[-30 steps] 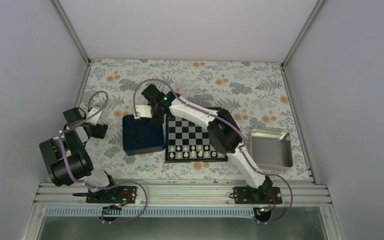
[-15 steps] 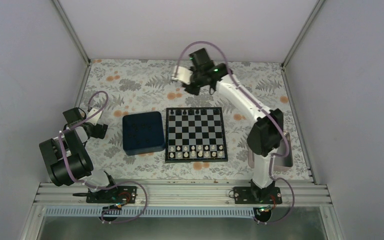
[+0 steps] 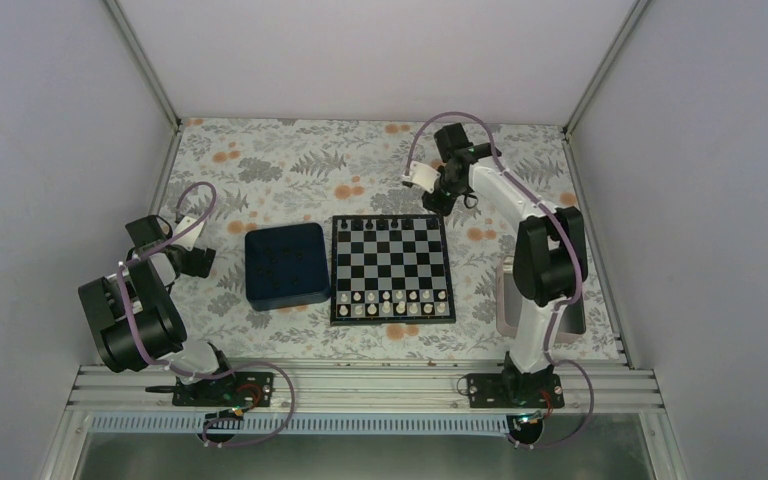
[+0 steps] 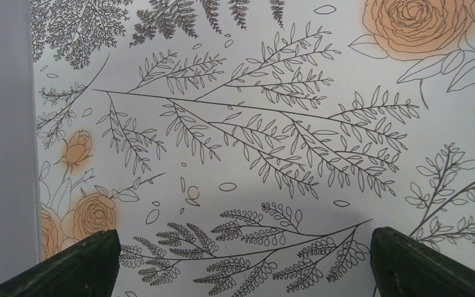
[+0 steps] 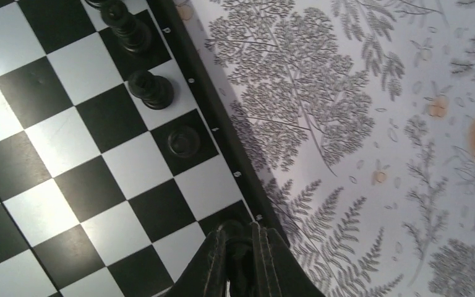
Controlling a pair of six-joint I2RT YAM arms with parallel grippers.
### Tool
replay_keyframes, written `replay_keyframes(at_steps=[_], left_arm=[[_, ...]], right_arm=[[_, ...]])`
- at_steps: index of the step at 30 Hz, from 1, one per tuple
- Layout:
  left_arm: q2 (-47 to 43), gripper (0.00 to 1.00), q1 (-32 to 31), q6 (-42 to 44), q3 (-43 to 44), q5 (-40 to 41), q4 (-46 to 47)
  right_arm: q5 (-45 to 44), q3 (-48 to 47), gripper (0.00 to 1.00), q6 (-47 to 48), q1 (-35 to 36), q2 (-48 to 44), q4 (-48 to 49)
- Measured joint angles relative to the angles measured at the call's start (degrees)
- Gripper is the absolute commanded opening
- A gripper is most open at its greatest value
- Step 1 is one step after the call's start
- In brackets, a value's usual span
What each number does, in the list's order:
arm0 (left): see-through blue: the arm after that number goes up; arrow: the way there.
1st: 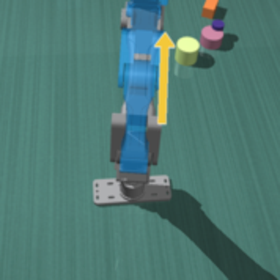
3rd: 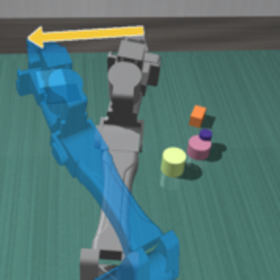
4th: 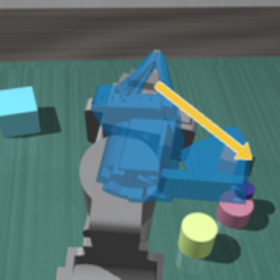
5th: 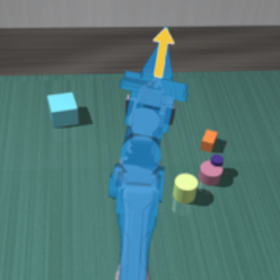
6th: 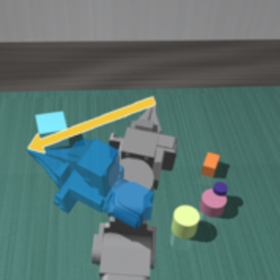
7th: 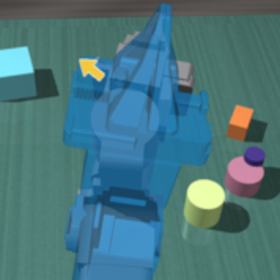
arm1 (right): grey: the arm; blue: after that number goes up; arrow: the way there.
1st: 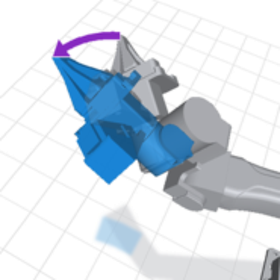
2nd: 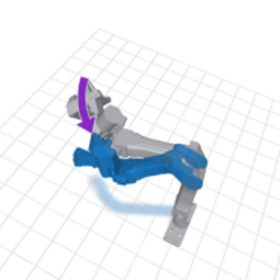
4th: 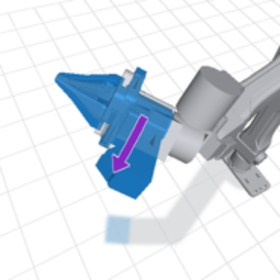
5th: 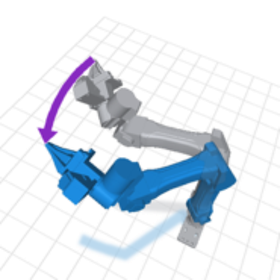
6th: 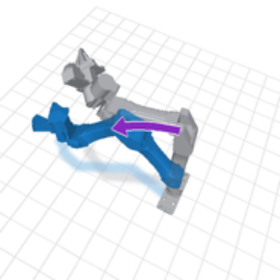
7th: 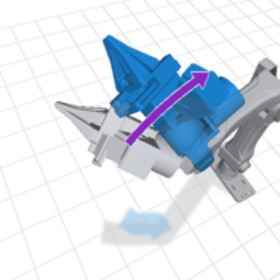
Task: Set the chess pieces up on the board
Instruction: Place the chess piece on the chessboard.
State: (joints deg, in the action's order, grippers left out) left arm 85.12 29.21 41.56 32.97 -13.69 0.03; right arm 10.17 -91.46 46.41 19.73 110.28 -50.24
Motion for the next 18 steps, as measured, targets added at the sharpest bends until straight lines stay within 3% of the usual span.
replay_keyframes(at_steps=[18], left_arm=[[0.0,1.00,0.2,0.0,0.0,-0.2,-0.1]], right_arm=[[3.6,0.3,0.06,0.3,0.1,7.2,0.2]])
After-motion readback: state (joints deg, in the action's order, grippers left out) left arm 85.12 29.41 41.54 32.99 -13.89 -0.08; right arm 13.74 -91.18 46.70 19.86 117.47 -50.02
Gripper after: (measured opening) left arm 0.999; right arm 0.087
